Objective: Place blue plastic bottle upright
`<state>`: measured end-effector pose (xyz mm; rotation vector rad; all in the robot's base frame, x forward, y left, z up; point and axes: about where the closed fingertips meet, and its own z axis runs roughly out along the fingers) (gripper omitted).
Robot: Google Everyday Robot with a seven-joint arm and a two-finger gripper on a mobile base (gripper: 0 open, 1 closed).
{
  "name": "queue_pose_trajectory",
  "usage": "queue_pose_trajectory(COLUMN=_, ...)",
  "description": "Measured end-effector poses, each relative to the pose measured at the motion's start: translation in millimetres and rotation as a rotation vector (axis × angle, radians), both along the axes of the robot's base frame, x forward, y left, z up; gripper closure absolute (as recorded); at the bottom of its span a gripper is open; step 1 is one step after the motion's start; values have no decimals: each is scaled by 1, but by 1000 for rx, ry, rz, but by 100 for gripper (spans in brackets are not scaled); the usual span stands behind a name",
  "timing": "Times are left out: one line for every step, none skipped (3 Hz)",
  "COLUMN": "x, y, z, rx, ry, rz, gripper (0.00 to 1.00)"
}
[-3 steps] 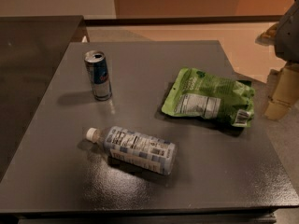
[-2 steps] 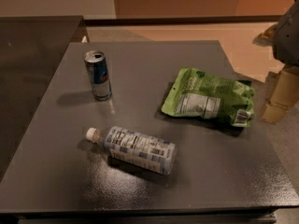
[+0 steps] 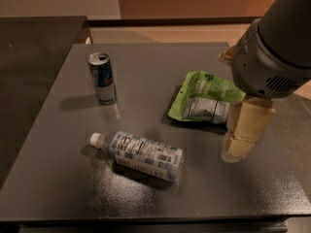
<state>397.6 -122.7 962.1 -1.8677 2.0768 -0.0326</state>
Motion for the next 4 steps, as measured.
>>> queue_pose_trajectory(x=-12, y=47, z=-15, rx=-33, ry=20, rz=33, gripper=0)
queue_pose_trajectory(x=-12, y=85, z=-30, rx=-76, ry=35, rz=24, gripper=0)
queue_pose_trajectory(x=-5, y=115, z=-43, rx=-111, ry=46, rz=-2, gripper=0)
queue_pose_trajectory(x=3, y=133, z=-57, rx=-139, ry=60, rz=-35, gripper=0)
